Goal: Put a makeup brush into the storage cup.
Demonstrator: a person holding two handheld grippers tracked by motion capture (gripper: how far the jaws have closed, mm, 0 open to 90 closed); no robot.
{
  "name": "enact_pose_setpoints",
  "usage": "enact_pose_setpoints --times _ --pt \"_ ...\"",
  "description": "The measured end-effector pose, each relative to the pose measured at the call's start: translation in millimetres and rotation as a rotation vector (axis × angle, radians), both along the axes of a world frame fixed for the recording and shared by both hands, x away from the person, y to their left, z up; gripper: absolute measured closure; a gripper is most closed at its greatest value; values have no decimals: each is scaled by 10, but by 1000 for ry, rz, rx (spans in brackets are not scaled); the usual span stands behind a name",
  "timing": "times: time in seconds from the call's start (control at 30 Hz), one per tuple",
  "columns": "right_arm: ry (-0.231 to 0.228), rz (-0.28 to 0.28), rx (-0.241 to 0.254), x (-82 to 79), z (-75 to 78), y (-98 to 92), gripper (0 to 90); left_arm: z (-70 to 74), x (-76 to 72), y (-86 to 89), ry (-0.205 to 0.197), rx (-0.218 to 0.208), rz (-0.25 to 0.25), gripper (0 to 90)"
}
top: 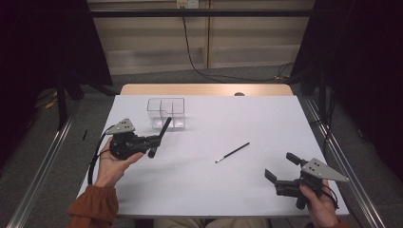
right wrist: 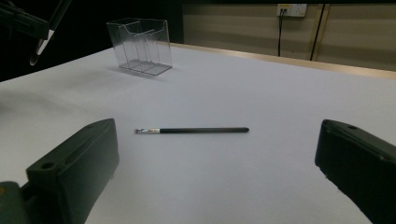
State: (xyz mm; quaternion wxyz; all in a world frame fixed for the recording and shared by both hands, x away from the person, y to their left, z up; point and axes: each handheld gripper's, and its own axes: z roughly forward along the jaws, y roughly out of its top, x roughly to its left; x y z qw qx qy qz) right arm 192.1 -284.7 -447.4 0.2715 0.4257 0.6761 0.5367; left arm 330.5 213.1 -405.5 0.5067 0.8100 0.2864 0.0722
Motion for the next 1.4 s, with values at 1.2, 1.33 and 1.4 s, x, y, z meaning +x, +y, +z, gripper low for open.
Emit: enact_pose_setpoints --times 1.2,1.33,1.4 --pt "-15 90 31 -34 46 89 0 97 -404 -426 13 14 -182 788" --pt "-9 102 41 -20 61 124 0 96 -410 -467 25 19 -201 788" --pt "-2 119 41 -8 69 151 0 99 -414 -487 28 24 -208 788"
